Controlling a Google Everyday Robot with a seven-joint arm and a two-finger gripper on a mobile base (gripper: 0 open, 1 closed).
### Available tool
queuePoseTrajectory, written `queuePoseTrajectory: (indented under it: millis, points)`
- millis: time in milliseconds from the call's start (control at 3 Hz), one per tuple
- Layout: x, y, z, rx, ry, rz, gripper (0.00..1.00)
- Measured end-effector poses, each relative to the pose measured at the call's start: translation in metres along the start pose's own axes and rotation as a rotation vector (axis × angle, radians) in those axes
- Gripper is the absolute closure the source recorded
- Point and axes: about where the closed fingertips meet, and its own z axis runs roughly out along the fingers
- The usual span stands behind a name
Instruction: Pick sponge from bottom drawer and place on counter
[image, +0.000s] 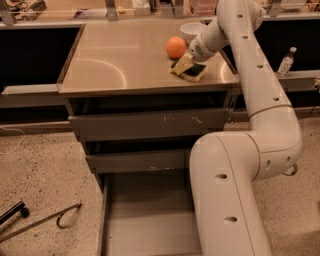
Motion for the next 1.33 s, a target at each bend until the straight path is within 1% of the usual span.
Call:
queuePoseTrajectory:
  millis: [667,1000,1333]
  points:
    - [0.0,0.0,0.0001,0.0,0.0,0.0,0.13]
    - [0.0,0.0,0.0002,0.0,0.0,0.0,0.0]
    - [0.0,0.0,0.0002,0.0,0.0,0.0,0.0]
